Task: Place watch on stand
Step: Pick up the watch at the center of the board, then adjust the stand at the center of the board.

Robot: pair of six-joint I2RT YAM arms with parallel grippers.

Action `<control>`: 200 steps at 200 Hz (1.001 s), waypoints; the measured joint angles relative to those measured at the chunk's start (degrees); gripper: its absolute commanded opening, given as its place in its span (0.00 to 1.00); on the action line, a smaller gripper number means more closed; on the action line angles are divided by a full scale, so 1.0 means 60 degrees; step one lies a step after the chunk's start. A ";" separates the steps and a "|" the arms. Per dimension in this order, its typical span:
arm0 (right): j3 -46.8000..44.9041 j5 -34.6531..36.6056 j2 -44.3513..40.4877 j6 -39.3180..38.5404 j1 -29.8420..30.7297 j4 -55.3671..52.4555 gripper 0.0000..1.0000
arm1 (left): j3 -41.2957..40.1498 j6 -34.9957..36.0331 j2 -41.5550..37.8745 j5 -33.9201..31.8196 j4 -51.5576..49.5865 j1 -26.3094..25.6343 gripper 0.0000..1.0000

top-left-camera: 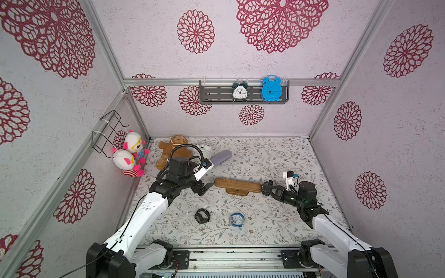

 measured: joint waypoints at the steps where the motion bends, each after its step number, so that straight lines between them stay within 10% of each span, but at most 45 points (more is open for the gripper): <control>1: 0.0000 -0.0007 0.0007 -0.0004 0.0000 0.0004 0.08 | 0.0011 0.0033 0.0022 0.0000 -0.0004 -0.0007 0.98; 200: 0.0000 -0.0430 0.1519 -0.0543 -0.0076 0.0605 0.10 | 0.2011 0.3151 0.4156 -0.1016 -0.0470 -0.1424 0.82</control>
